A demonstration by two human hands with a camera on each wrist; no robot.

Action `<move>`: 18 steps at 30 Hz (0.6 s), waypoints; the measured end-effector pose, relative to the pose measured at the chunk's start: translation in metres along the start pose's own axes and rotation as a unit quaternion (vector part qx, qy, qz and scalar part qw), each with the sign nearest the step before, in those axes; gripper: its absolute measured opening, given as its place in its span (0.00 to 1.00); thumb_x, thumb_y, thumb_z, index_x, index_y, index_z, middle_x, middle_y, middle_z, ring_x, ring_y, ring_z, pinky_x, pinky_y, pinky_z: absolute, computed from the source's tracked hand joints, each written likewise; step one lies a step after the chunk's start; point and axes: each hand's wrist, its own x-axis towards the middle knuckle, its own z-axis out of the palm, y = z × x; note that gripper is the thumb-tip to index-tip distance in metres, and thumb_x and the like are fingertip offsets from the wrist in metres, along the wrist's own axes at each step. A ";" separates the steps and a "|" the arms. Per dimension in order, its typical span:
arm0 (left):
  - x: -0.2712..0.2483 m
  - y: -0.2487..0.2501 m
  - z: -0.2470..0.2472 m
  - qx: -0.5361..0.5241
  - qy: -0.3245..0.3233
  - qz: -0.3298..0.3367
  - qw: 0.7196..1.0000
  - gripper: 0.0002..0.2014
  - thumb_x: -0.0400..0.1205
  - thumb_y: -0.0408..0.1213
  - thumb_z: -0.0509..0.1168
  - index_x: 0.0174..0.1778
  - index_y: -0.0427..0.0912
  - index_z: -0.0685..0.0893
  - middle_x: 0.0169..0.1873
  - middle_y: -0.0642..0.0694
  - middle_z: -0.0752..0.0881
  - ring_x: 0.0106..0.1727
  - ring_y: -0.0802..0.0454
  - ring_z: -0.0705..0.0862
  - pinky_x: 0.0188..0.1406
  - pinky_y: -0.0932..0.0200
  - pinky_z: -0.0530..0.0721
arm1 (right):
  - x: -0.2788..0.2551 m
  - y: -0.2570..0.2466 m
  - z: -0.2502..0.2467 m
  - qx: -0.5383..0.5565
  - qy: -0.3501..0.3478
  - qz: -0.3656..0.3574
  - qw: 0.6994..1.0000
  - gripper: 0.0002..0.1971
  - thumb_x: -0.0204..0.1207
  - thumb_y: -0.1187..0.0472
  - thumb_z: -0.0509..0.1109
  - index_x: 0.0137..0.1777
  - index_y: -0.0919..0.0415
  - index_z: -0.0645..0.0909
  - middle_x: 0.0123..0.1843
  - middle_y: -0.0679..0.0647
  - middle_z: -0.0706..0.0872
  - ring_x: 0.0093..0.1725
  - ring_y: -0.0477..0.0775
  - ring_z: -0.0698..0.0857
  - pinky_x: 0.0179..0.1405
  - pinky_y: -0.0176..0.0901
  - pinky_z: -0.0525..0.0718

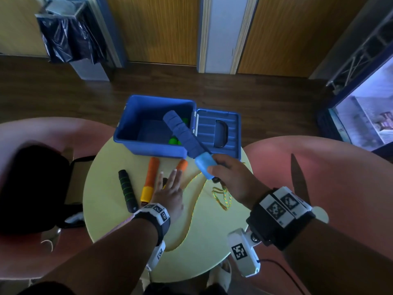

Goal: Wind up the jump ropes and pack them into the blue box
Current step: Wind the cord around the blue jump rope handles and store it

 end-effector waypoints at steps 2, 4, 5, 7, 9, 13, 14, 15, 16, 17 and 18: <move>0.000 0.004 -0.004 0.000 -0.007 0.041 0.999 0.21 0.85 0.46 0.56 0.71 0.42 0.80 0.87 0.39 0.40 0.87 0.38 0.35 0.82 0.27 0.37 | -0.002 0.001 -0.003 0.011 -0.001 -0.003 1.000 0.19 0.69 0.51 0.66 0.48 0.68 0.81 0.36 0.54 0.78 0.35 0.46 0.78 0.32 0.31 0.73; -0.003 0.013 -0.012 -0.017 0.026 0.071 0.997 0.19 0.84 0.45 0.58 0.66 0.43 0.84 0.85 0.43 0.58 0.87 0.37 0.49 0.83 0.34 0.50 | -0.005 0.004 -0.007 0.017 0.000 -0.009 1.000 0.20 0.69 0.51 0.66 0.48 0.70 0.80 0.36 0.55 0.77 0.36 0.49 0.77 0.32 0.32 0.72; -0.005 0.019 -0.016 -0.051 0.060 0.074 0.994 0.17 0.83 0.46 0.59 0.62 0.45 0.85 0.79 0.45 0.68 0.83 0.40 0.59 0.81 0.40 0.59 | -0.007 0.006 -0.009 0.020 0.002 -0.013 1.000 0.21 0.68 0.51 0.67 0.48 0.71 0.80 0.36 0.56 0.77 0.36 0.49 0.77 0.32 0.32 0.73; -0.009 0.029 -0.027 -0.208 0.123 0.036 0.970 0.10 0.83 0.47 0.60 0.53 0.49 0.83 0.60 0.49 0.81 0.67 0.48 0.78 0.64 0.53 0.74 | -0.010 0.010 -0.015 0.030 0.015 -0.015 0.999 0.24 0.65 0.51 0.68 0.50 0.73 0.81 0.36 0.57 0.78 0.36 0.50 0.77 0.32 0.31 0.74; -0.014 0.034 -0.048 -0.453 0.114 -0.037 0.883 0.05 0.81 0.48 0.62 0.44 0.53 0.78 0.43 0.50 0.87 0.45 0.50 0.85 0.44 0.57 0.79 | -0.016 0.014 -0.021 0.053 0.032 -0.003 0.998 0.22 0.65 0.54 0.68 0.50 0.74 0.81 0.35 0.56 0.78 0.35 0.51 0.77 0.31 0.33 0.74; -0.028 0.018 -0.091 -0.741 0.095 -0.071 0.661 0.05 0.85 0.35 0.63 0.43 0.44 0.77 0.24 0.46 0.83 0.24 0.49 0.77 0.25 0.59 0.73 | -0.028 0.023 -0.032 0.087 0.048 0.020 0.995 0.28 0.59 0.46 0.69 0.49 0.71 0.81 0.33 0.55 0.78 0.35 0.54 0.78 0.33 0.47 0.69; -0.034 0.011 -0.100 -0.757 0.090 -0.046 0.646 0.04 0.85 0.36 0.64 0.44 0.43 0.78 0.23 0.46 0.83 0.24 0.50 0.77 0.26 0.58 0.73 | -0.030 0.023 -0.032 0.097 0.053 0.020 0.994 0.28 0.59 0.45 0.68 0.48 0.70 0.81 0.33 0.57 0.78 0.34 0.54 0.78 0.33 0.49 0.68; -0.040 0.004 -0.108 -0.764 0.083 -0.014 0.639 0.05 0.83 0.39 0.66 0.43 0.44 0.80 0.23 0.47 0.82 0.25 0.50 0.78 0.28 0.57 0.74 | -0.032 0.023 -0.031 0.108 0.057 0.017 0.992 0.27 0.59 0.44 0.68 0.48 0.69 0.81 0.34 0.58 0.78 0.33 0.53 0.78 0.33 0.50 0.67; -0.045 -0.003 -0.112 -0.770 0.076 0.016 0.634 0.06 0.80 0.44 0.68 0.43 0.46 0.81 0.23 0.48 0.80 0.26 0.51 0.77 0.31 0.58 0.75 | -0.033 0.022 -0.030 0.122 0.063 0.016 0.990 0.27 0.59 0.45 0.68 0.49 0.69 0.81 0.34 0.60 0.77 0.33 0.53 0.78 0.32 0.50 0.67; -0.050 -0.010 -0.113 -0.764 0.070 0.042 0.640 0.10 0.76 0.49 0.69 0.43 0.47 0.83 0.24 0.48 0.78 0.27 0.51 0.76 0.33 0.59 0.76 | -0.034 0.020 -0.027 0.136 0.069 0.014 0.988 0.29 0.60 0.45 0.68 0.50 0.71 0.81 0.34 0.63 0.77 0.33 0.54 0.78 0.32 0.51 0.66; -0.057 -0.015 -0.115 -0.746 0.065 0.062 0.660 0.14 0.74 0.53 0.70 0.45 0.46 0.84 0.25 0.49 0.77 0.28 0.51 0.75 0.35 0.59 0.76 | -0.035 0.018 -0.025 0.148 0.079 0.013 0.986 0.30 0.60 0.45 0.68 0.50 0.73 0.80 0.36 0.64 0.77 0.34 0.56 0.77 0.33 0.51 0.65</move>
